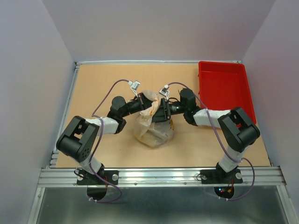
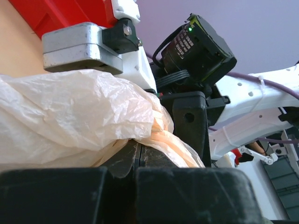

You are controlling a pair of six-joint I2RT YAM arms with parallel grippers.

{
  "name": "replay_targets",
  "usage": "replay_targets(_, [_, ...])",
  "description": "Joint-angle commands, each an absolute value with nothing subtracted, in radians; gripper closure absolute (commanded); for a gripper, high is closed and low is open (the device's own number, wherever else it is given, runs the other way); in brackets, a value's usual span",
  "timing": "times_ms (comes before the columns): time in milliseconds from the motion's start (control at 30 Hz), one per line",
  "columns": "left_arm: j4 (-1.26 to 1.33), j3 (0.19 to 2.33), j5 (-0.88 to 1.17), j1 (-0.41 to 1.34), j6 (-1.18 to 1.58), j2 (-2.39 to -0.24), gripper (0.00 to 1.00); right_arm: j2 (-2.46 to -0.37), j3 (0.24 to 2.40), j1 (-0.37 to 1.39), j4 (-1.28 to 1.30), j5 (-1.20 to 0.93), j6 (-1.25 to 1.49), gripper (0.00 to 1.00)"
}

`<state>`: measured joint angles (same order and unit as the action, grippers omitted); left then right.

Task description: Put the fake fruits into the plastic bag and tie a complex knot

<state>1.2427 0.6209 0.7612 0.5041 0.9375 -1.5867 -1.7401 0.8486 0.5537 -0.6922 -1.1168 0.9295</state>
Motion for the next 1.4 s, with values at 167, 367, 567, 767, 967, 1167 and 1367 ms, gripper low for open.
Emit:
replay_targets(167, [1.466,0.589,0.867,0.514,0.989,-1.566,1.0,-1.566,0.819,0.345,-0.799,-1.264,1.037,0.2])
replay_targets(367, [1.482,0.591,0.92,0.515,0.992,-1.585,1.0,-1.535,0.836,0.313,-0.769,-1.183,1.045,0.33])
replay_targets(567, [1.49,0.603,0.959,0.518,0.996,-1.609,1.0,-1.612,0.897,0.337,-0.724,-1.141,0.99,0.34])
replay_targets(767, [1.361,0.64,0.986,0.561,0.866,-1.629,1.0,-1.655,0.962,0.39,-0.724,-1.088,0.962,0.4])
replay_targets(967, [1.272,0.669,0.95,0.591,0.765,-1.655,1.0,-1.669,0.959,0.411,-0.724,-1.069,0.951,0.43])
replay_targets(1167, [1.538,0.652,0.959,0.537,0.974,-1.726,1.0,-1.595,0.884,0.374,-0.678,-1.166,0.92,0.29])
replay_targets(1367, [1.651,0.65,0.996,0.532,1.088,-1.755,1.0,-1.487,0.907,0.23,-0.255,-1.226,0.605,0.39])
